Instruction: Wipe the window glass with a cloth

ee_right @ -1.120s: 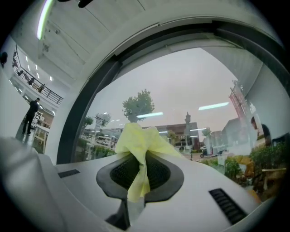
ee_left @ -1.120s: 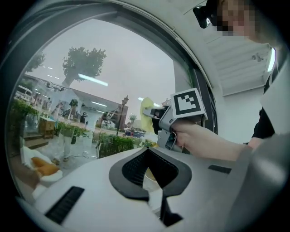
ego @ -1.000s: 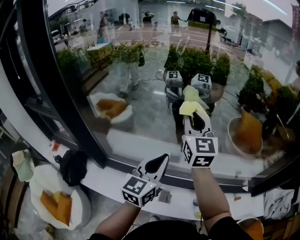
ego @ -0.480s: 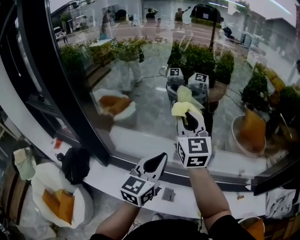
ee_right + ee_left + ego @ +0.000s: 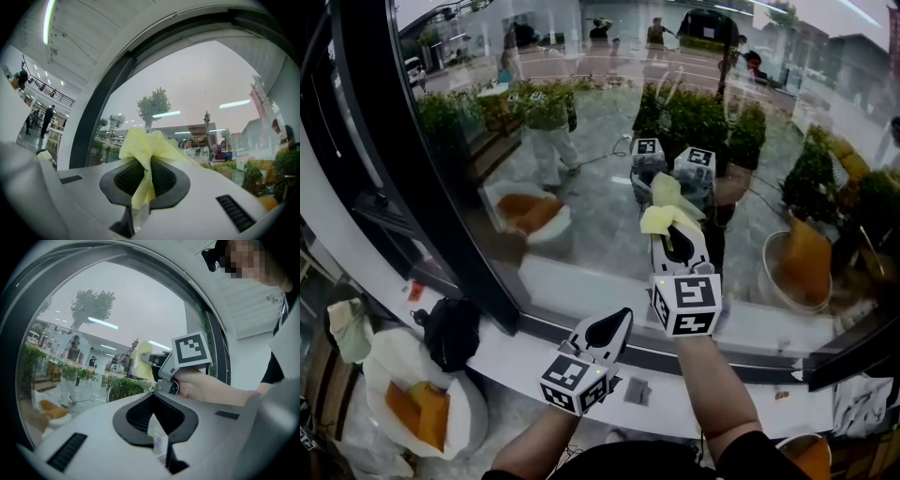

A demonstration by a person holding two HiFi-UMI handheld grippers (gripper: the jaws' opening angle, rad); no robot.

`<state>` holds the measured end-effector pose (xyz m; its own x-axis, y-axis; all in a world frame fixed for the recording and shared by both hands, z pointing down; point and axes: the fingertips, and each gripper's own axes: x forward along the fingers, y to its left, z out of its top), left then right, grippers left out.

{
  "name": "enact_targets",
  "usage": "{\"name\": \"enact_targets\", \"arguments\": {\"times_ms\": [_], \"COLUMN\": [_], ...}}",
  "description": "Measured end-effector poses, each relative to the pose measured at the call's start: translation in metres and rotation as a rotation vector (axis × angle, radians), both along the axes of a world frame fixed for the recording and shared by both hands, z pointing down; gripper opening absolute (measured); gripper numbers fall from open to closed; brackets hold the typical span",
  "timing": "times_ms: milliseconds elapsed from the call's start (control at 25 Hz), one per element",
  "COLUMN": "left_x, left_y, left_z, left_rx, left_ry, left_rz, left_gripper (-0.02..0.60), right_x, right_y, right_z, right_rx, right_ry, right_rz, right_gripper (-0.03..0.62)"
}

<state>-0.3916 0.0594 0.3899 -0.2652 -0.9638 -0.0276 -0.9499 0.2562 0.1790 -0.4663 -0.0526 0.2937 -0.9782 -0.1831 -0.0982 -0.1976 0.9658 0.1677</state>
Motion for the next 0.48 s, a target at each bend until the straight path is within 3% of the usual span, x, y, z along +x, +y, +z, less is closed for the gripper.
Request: {"name": "enact_targets", "arguments": {"times_ms": [480], "left_x": [0.0021], "left_y": [0.0065], "left_z": [0.0035], "left_rx": [-0.002], "left_ry": [0.002], "left_rz": [-0.014], "left_gripper": [0.008], "right_x": [-0.002], "right_y": [0.0019], "right_z": [0.0014], "right_rx": [-0.022], "right_ry": [0.004], "right_rz": [-0.017], "right_gripper": [0.052]}}
